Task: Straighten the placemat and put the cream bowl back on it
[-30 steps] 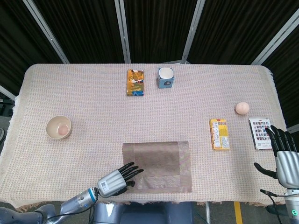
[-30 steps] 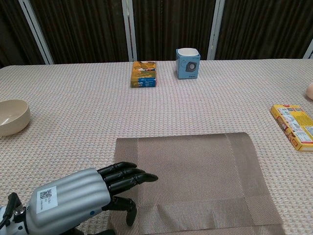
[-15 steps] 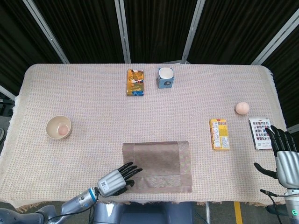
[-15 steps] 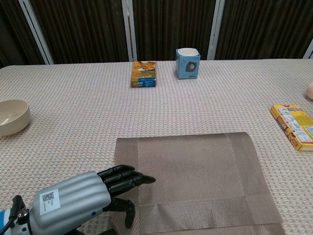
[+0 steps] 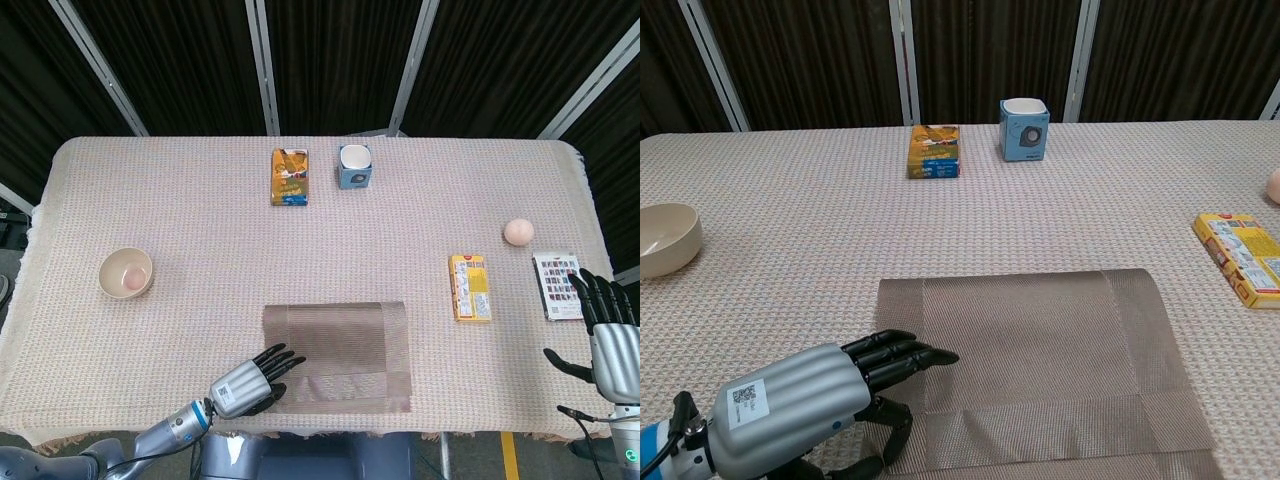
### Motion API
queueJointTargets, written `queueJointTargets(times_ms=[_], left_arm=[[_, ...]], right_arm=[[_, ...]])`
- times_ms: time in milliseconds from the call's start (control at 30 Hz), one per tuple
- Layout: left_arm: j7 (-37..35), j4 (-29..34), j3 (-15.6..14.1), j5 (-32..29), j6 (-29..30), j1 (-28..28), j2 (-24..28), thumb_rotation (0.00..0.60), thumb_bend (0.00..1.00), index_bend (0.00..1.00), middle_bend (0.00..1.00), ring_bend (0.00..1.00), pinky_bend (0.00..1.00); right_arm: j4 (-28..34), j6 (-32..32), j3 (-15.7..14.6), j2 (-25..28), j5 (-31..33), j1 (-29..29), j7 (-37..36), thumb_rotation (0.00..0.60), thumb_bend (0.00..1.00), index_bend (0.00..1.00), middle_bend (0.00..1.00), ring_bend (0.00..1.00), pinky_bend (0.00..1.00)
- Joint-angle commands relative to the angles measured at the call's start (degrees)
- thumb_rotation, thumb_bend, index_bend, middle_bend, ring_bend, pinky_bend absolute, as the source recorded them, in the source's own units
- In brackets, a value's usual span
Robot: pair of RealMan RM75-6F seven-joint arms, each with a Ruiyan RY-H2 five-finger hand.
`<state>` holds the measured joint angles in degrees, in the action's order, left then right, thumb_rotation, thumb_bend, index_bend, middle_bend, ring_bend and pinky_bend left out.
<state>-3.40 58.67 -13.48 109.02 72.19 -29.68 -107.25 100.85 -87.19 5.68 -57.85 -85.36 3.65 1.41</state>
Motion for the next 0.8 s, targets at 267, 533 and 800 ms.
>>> queueJointTargets(times_ms=[267,533,800], left_arm=[[-0.18,0.18,0.96,-0.90,0.04,-0.36,-0.20,0.600,0.48,0.59,0.00,0.00,0.00],[-0.18,0.93,2.60,-1.42,1.10,-0.98,0.15,0.600,0.48,0.60,0.00,0.00,0.00],[1.98,5.16,10.55,-4.56,-0.05,-5.63,2.70,0.600,0.48,0.62,0.00,0.00,0.00]], right_arm=[[-0.10,0.07,0.02,-0.05,0.07,0.03,-0.02,0.600,0.00,0.05,0.00,0.00,0.00],[-0.06,-0.02,0.03,-0.01,0.04,0.00,-0.08,0.600,0.00,0.05,0.00,0.00,0.00],[-0.32,0.37,0.16,-0.31,0.67,0.15,0.50,0.600,0.00,0.05,0.00,0.00,0.00]])
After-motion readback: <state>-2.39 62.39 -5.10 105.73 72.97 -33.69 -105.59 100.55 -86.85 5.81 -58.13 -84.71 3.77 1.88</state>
